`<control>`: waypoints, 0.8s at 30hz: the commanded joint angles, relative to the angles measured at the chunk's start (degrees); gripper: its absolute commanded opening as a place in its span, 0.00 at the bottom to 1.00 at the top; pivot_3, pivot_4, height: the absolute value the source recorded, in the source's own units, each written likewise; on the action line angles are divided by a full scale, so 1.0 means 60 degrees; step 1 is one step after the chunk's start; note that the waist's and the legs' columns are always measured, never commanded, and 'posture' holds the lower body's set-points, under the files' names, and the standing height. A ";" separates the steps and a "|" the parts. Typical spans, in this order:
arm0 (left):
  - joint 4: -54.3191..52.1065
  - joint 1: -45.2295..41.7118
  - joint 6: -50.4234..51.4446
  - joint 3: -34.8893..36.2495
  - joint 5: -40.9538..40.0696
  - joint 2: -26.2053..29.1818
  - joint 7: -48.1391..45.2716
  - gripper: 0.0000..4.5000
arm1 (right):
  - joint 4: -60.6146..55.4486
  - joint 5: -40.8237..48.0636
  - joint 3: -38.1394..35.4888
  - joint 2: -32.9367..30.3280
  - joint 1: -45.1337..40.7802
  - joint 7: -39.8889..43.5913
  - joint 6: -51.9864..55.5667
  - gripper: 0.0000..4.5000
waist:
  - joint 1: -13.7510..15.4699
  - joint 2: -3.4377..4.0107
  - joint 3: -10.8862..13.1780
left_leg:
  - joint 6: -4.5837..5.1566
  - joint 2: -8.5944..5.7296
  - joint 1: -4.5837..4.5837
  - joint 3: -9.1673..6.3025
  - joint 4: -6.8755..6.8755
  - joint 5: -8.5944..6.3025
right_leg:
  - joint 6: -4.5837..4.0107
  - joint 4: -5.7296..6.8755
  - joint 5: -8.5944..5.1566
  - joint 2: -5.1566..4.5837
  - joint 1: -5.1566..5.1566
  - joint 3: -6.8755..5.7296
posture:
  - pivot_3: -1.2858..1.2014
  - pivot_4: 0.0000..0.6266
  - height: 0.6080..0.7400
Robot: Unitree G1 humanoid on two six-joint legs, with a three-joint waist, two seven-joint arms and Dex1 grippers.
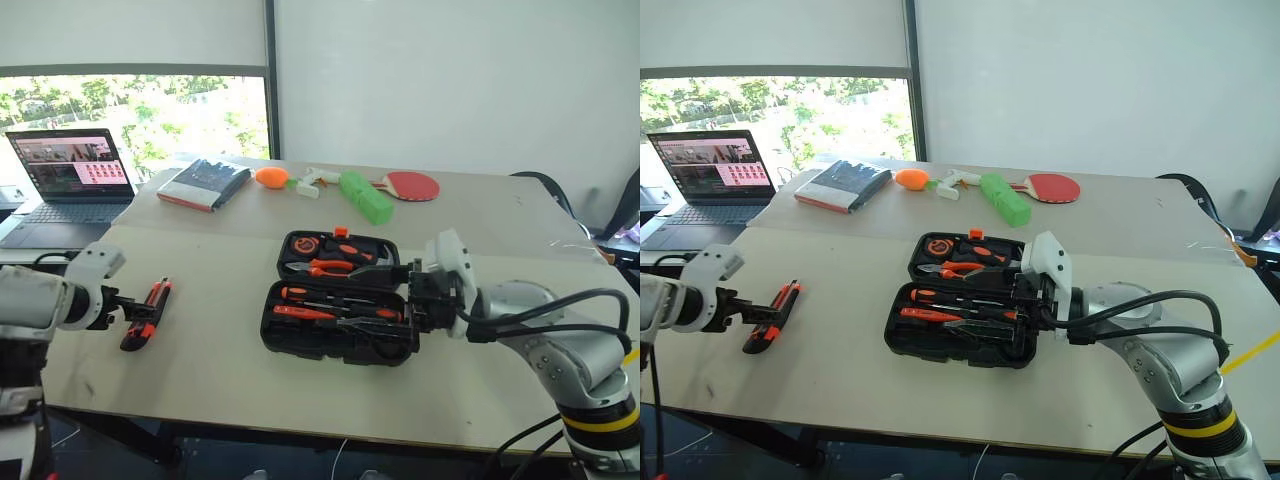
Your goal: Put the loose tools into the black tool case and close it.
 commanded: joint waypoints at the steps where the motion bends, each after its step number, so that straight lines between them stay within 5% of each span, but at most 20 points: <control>1: 0.0845 -0.0668 -0.0408 -0.0622 0.0006 -0.0114 0.0044 0.98 | -0.0645 0.0104 -0.0164 0.0073 0.0164 -0.0318 0.0051 1.00 | 0.0000 -0.0001 -0.0001 | 0.0000 0.0000 -0.0002 0.0000 0.0000 0.0000 | 0.0000 -0.0001 0.0000 0.0000 -0.0001 0.0000 | 0.52 0.24 0.97; 7: 0.2022 -0.1256 -0.0611 -0.1249 -0.0135 -0.0556 -0.0030 0.98 | -0.1044 0.0249 -0.0326 0.0064 0.0390 -0.0690 0.0218 1.00 | -0.0001 -0.0001 -0.0001 | -0.0003 -0.0003 -0.0003 0.0001 -0.0003 0.0002 | 0.0000 0.0003 0.0000 -0.0002 -0.0002 0.0000 | 0.52 0.24 0.97; 17: 0.2203 -0.1166 -0.0802 -0.1524 -0.0235 -0.0632 -0.0108 0.36 | -0.1305 0.0415 -0.0571 -0.0094 0.0702 -0.0957 0.0267 1.00 | 0.0009 0.0001 -0.0003 | -0.0005 -0.0010 0.0002 -0.0001 -0.0003 0.0004 | 0.0001 0.0004 0.0000 -0.0008 0.0003 0.0001 | 0.52 0.24 0.97; 24: 0.1453 -0.2237 -0.3083 -0.2011 0.0033 -0.0853 -0.0751 0.35 | -0.1198 0.0431 -0.0780 -0.0442 0.0843 -0.0773 0.0237 1.00 | 0.0110 -0.0010 0.0003 | -0.0009 -0.0013 -0.0005 -0.0006 0.0008 0.0008 | 0.0002 0.0006 0.0001 -0.0011 0.0007 -0.0008 | 0.52 0.24 0.97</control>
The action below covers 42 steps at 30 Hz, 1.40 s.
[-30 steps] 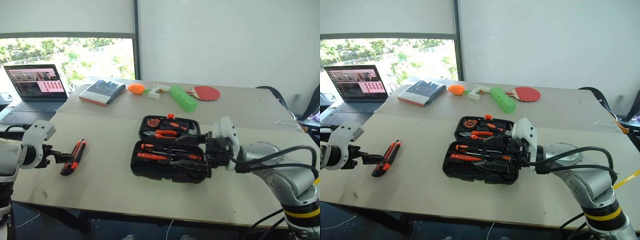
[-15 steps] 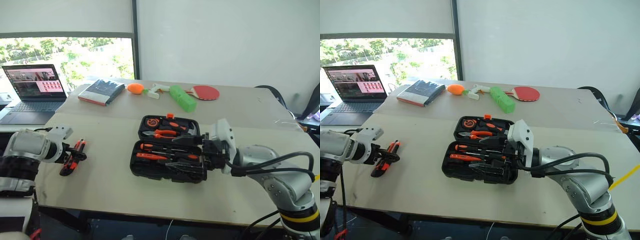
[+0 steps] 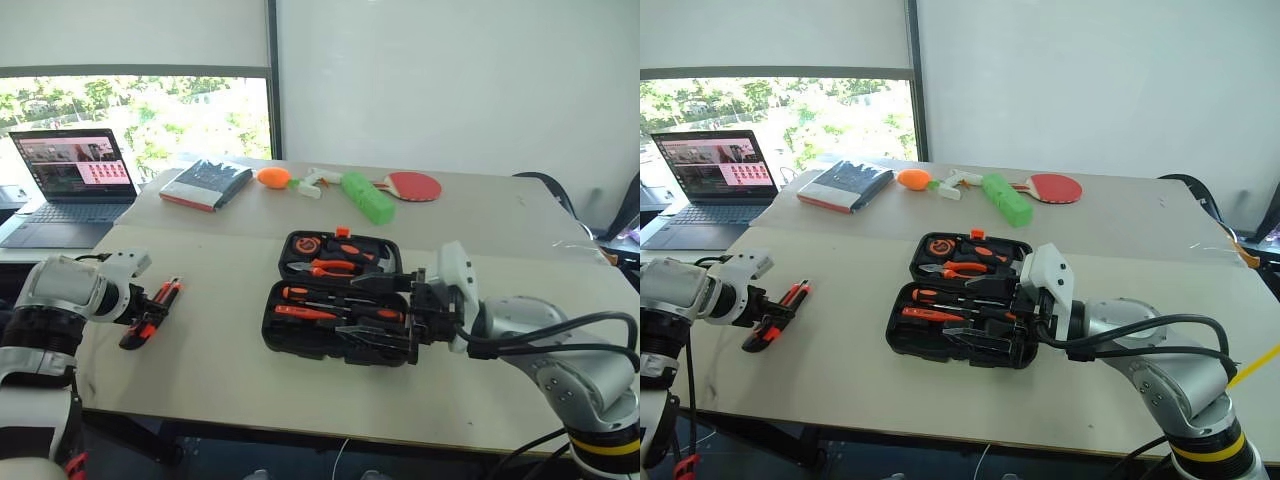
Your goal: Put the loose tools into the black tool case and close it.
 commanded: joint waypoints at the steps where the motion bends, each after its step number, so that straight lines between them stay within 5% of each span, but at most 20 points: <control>1: -0.1053 -0.1093 -0.1954 -0.0507 0.0024 -0.0189 -0.1077 0.35 | -0.0282 0.0221 -0.0468 -0.0250 0.0098 0.0099 0.0021 1.00 | 0.0023 -0.0016 0.0007 | 0.0000 0.0000 -0.0009 -0.0003 0.0007 0.0000 | 0.0002 -0.0002 0.0001 0.0000 -0.0002 -0.0003 | 0.52 0.24 0.97; 6: -0.1534 -0.2242 -0.3325 -0.1158 -0.0256 -0.0738 -0.2901 0.35 | -0.0412 0.0222 -0.0527 -0.0360 0.0281 0.0026 0.0016 1.00 | 0.0029 -0.0029 0.0012 | 0.0006 -0.0006 -0.0071 -0.0021 0.0028 -0.0003 | 0.0008 -0.0022 0.0006 -0.0001 -0.0029 -0.0016 | 0.52 0.24 0.97; 11: -0.1835 -0.2896 -0.6029 -0.3043 0.0387 -0.1607 -0.5546 0.35 | -0.0871 0.0218 -0.0715 -0.0337 0.0759 -0.0441 0.0064 1.00 | -0.0104 -0.0008 0.0009 | 0.0008 -0.0013 -0.0057 -0.0021 0.0007 -0.0004 | 0.0008 -0.0026 -0.0003 0.0003 -0.0028 -0.0002 | 0.52 0.24 0.97; 19: -0.0937 -0.3104 -0.7669 -0.4563 0.1554 -0.3231 -0.6536 0.35 | -0.1747 0.0360 -0.1269 -0.0405 0.1874 -0.1287 0.0189 1.00 | -0.0080 -0.0008 0.0009 | 0.0010 -0.0025 -0.0062 -0.0037 0.0023 -0.0003 | 0.0014 -0.0021 0.0001 0.0002 -0.0024 0.0005 | 0.52 0.24 0.97; 42: -0.2373 -0.2366 -0.4698 -0.5090 0.2572 -0.3986 -0.6426 0.35 | -0.2102 0.0811 -0.1521 -0.0423 0.2258 -0.2348 0.0304 1.00 | -0.0092 0.0003 0.0002 | 0.0015 -0.0035 -0.0061 -0.0081 0.0040 -0.0003 | 0.0025 -0.0018 0.0002 0.0003 -0.0006 0.0007 | 0.52 0.24 0.97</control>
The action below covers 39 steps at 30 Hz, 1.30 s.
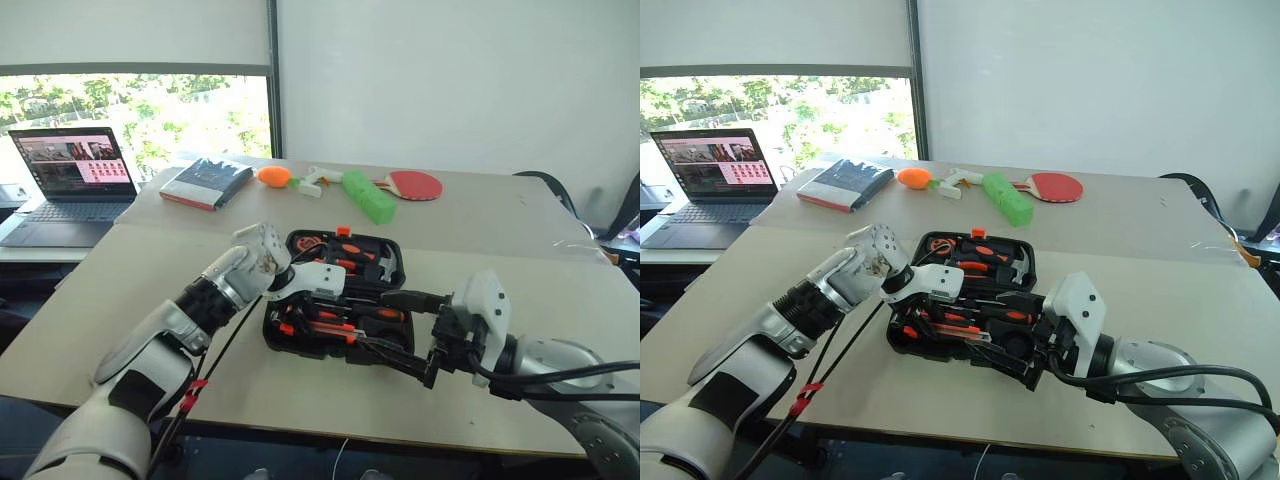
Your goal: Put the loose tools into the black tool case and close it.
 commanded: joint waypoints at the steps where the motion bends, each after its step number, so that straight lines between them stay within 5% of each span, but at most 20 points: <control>1: -0.0424 0.0167 0.0226 -0.0028 0.0041 -0.0070 0.0126 0.35 | -0.0046 0.0084 -0.0186 -0.0096 -0.0188 -0.0011 -0.0067 1.00 | 0.0006 0.0001 -0.0001 | 0.0000 0.0000 -0.0001 -0.0001 0.0000 0.0000 | 0.0000 0.0000 0.0000 0.0000 0.0000 0.0000 | 0.52 0.24 0.97; 10: -0.0103 0.0211 -0.0055 -0.0085 0.0276 -0.0139 0.0525 0.35 | 0.0122 -0.0003 -0.0020 -0.0043 -0.0358 0.0031 -0.0121 1.00 | 0.0021 0.0006 -0.0003 | 0.0013 -0.0017 -0.0001 -0.0015 0.0000 0.0008 | 0.0002 0.0001 0.0000 -0.0004 0.0006 0.0002 | 0.52 0.24 0.97; 12: -0.0054 0.0213 -0.0039 0.0025 0.0205 -0.0132 0.0537 0.57 | 0.0130 -0.0001 -0.0008 -0.0035 -0.0377 0.0034 -0.0119 1.00 | 0.0022 0.0006 -0.0003 | 0.0023 -0.0028 -0.0001 -0.0022 0.0000 0.0014 | 0.0005 0.0001 0.0000 -0.0006 0.0011 0.0006 | 0.52 0.24 0.97; 18: -0.0502 -0.0218 0.0698 0.0760 -0.0787 0.0424 -0.0254 0.96 | 0.0114 0.0035 -0.0007 -0.0045 -0.0350 0.0070 -0.0113 1.00 | -0.0002 0.0010 -0.0005 | 0.0063 -0.0063 0.0003 -0.0037 0.0002 0.0041 | 0.0029 0.0003 0.0004 -0.0009 0.0038 0.0049 | 0.52 0.24 0.97; 22: -0.0470 -0.0439 0.0373 0.0928 -0.1223 0.0992 -0.0303 0.98 | 0.0131 0.0027 -0.0044 -0.0068 -0.0301 0.0132 -0.0140 1.00 | -0.0024 0.0011 -0.0006 | 0.0066 -0.0062 -0.0008 -0.0044 -0.0003 0.0043 | 0.0031 0.0002 0.0002 -0.0007 0.0021 0.0050 | 0.52 0.24 0.97; 35: 0.0507 -0.0128 -0.1024 0.1108 -0.1013 0.0517 0.0266 0.01 | 0.0297 -0.0045 0.0074 -0.0094 -0.0528 0.0288 -0.0111 1.00 | 0.0000 0.0010 -0.0005 | 0.0067 -0.0071 -0.0017 -0.0042 -0.0008 0.0042 | 0.0038 -0.0003 -0.0004 -0.0014 0.0019 0.0051 | 0.52 0.24 0.97; 39: 0.0365 -0.0015 -0.1003 0.1002 -0.0961 0.0348 0.0264 0.01 | 0.0270 -0.0057 0.0084 -0.0070 -0.0514 0.0279 -0.0085 1.00 | -0.0005 0.0011 -0.0006 | 0.0067 -0.0071 -0.0017 -0.0043 -0.0009 0.0042 | 0.0038 -0.0001 -0.0004 -0.0013 0.0017 0.0051 | 0.52 0.24 0.97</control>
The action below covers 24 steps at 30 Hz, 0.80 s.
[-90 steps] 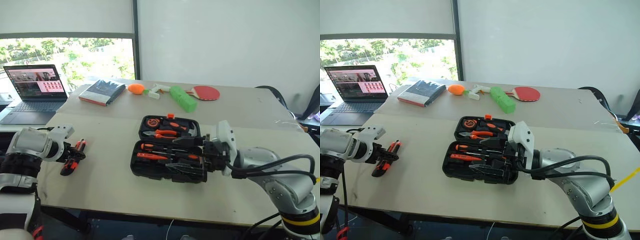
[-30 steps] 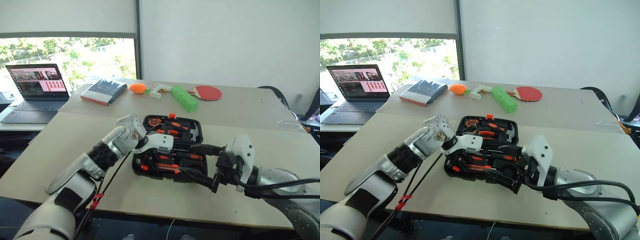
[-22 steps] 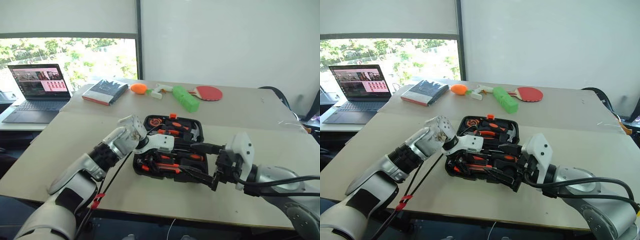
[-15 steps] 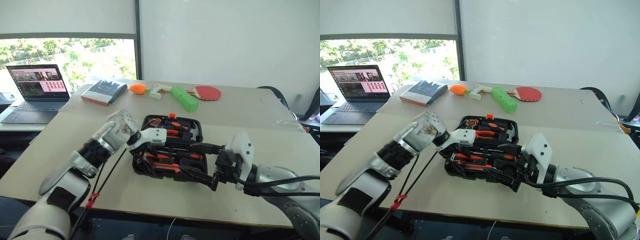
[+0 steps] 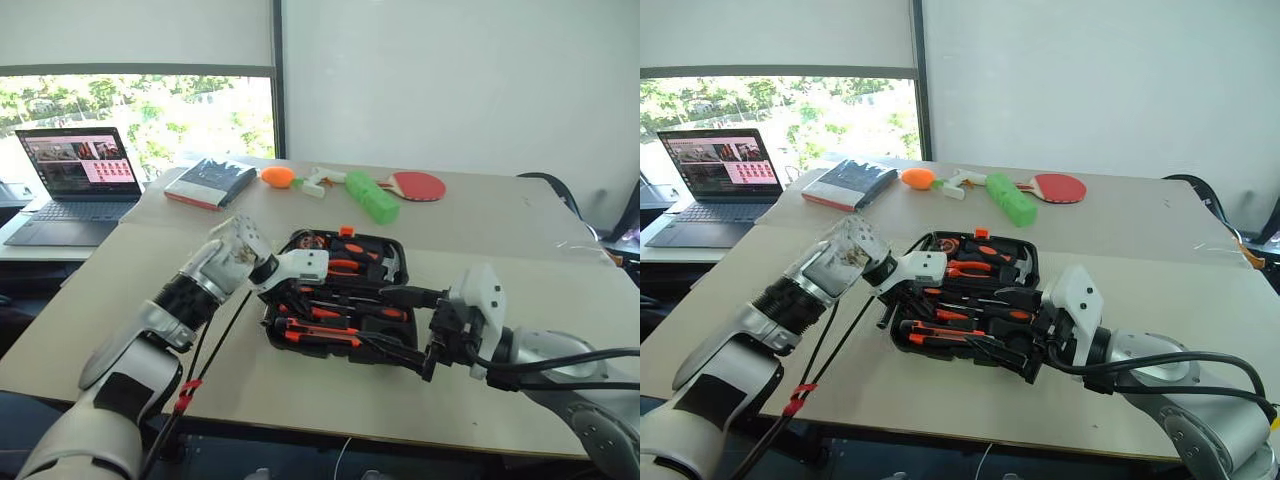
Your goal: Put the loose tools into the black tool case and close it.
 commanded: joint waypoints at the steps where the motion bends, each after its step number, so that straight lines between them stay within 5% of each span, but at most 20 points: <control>1: -0.0387 -0.0024 -0.0082 0.0117 0.0000 -0.0127 -0.0050 0.01 | -0.0139 0.0020 -0.0095 -0.0058 -0.0113 -0.0014 -0.0075 1.00 | -0.0007 0.0000 0.0000 | 0.0000 0.0000 0.0001 0.0000 0.0000 0.0000 | 0.0000 0.0000 0.0000 0.0000 0.0000 0.0000 | 0.52 0.24 0.97; 24: 0.0140 0.0862 -0.1092 -0.0605 0.1353 -0.0661 0.0635 0.01 | -0.0289 0.0132 -0.0180 -0.0041 0.0112 -0.0226 -0.0100 1.00 | 0.0000 0.0007 -0.0006 | 0.0001 -0.0003 0.0042 -0.0002 0.0000 -0.0001 | 0.0002 -0.0003 -0.0001 -0.0003 0.0050 0.0000 | 0.52 0.24 0.97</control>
